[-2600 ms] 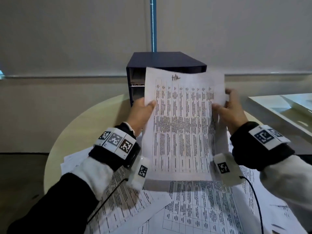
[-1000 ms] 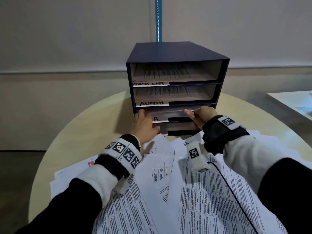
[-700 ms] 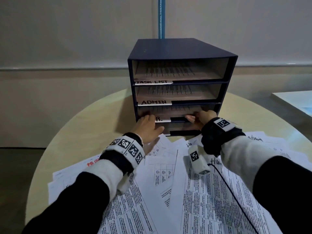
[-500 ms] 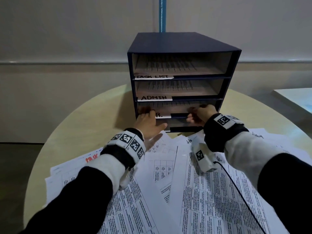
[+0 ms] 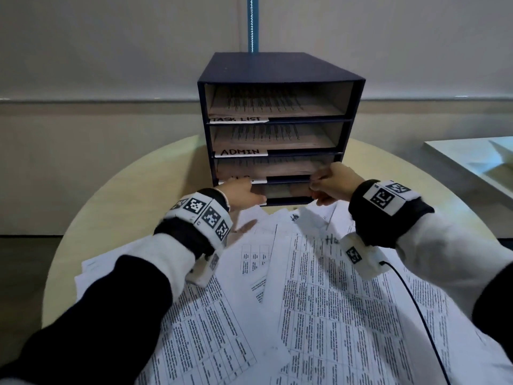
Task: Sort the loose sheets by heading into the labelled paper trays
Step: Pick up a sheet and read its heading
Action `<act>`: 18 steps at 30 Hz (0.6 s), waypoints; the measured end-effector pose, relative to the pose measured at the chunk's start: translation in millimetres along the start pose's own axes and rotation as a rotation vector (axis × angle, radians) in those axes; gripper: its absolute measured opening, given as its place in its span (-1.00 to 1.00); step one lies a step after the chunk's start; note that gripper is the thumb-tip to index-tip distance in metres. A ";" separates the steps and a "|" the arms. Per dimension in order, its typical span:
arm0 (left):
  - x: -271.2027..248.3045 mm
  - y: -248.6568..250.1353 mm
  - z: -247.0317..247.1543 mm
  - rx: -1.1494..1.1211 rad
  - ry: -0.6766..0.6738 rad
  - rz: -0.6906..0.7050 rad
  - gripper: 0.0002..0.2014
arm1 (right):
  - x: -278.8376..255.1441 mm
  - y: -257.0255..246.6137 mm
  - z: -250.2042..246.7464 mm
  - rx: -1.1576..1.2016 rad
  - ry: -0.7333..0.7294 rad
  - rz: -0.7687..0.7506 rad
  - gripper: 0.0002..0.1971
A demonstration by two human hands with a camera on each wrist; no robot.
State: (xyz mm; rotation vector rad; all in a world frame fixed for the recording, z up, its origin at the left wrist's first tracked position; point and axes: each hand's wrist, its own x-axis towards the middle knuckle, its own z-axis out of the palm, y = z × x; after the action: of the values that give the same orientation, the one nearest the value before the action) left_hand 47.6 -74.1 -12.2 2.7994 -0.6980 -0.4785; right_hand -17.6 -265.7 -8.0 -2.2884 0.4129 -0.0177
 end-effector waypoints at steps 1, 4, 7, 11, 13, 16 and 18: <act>-7.2 6.4 1.6 -0.007 -0.004 0.031 -0.44 | -9.8 1.2 -1.3 -0.105 0.021 -0.055 -0.86; -24.6 27.9 12.6 -0.028 -0.045 0.087 -0.50 | -40.1 3.8 -4.4 -0.363 0.024 -0.195 -0.83; -32.4 45.8 31.1 0.017 -0.101 0.137 -0.50 | -65.6 10.2 -6.9 -0.378 0.013 -0.237 -0.86; -25.9 56.1 60.0 0.078 -0.151 0.163 -0.43 | -93.1 26.7 -0.1 -0.312 -0.062 -0.223 -0.85; -22.9 57.9 66.9 0.096 -0.153 0.149 -0.37 | -99.5 36.6 8.4 -0.349 -0.090 -0.229 -0.83; -22.0 58.5 70.2 0.128 -0.096 0.138 -0.37 | -100.3 47.8 15.8 -0.360 -0.087 -0.225 -0.82; -23.0 59.4 70.5 0.118 -0.040 0.127 -0.47 | -98.7 50.4 18.2 -0.351 -0.055 -0.209 -0.81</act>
State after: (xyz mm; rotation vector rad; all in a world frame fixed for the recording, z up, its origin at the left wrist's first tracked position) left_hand -21.8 -123.3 -54.6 2.8373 -0.9345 -0.4863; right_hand -122.9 -255.0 -45.2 -2.6633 0.1540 0.0139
